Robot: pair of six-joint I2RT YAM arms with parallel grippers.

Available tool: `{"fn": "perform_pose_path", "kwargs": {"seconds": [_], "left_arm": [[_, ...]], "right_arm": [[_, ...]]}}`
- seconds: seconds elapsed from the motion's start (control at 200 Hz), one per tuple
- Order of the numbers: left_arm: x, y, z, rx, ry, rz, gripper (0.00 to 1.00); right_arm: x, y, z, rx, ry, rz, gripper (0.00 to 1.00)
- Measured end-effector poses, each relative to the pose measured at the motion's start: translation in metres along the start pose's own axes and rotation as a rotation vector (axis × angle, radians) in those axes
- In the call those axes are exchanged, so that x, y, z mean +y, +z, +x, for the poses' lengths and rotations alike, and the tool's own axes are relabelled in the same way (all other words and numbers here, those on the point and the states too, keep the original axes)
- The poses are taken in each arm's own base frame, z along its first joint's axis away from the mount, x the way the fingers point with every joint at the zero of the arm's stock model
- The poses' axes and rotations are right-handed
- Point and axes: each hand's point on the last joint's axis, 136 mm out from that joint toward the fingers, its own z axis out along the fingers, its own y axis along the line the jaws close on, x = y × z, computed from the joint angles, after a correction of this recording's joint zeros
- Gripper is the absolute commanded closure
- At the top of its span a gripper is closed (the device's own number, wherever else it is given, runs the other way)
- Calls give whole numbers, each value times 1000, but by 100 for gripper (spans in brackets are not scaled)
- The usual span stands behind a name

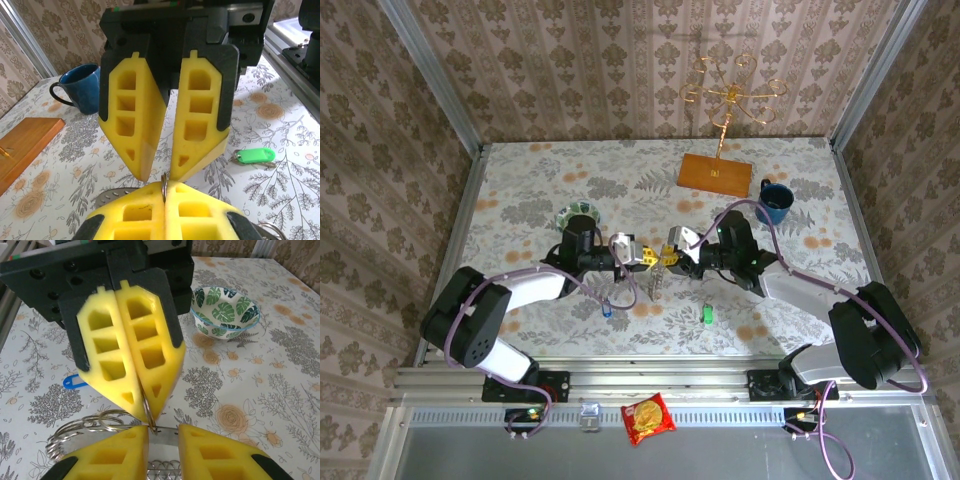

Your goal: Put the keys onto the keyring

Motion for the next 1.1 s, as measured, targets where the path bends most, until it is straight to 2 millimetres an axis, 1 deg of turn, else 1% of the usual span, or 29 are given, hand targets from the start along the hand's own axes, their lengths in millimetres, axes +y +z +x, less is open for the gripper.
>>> {"fn": "perform_pose_path", "kwargs": {"seconds": [0.355, 0.495, 0.595, 1.1], "left_arm": [[5, -2, -5, -63, -29, -17, 100], [6, -3, -5, -80, -39, -22, 100], [6, -3, -5, -88, -47, -18, 100], [6, -4, -8, -110, -45, -4, 100]], "right_arm": [[-4, 1, -6, -38, 4, 17, 77], [-3, 6, 3, -21, 26, 1, 80], [-1, 8, 6, -17, 38, -12, 82], [-1, 8, -4, -57, 33, -19, 81]]}}
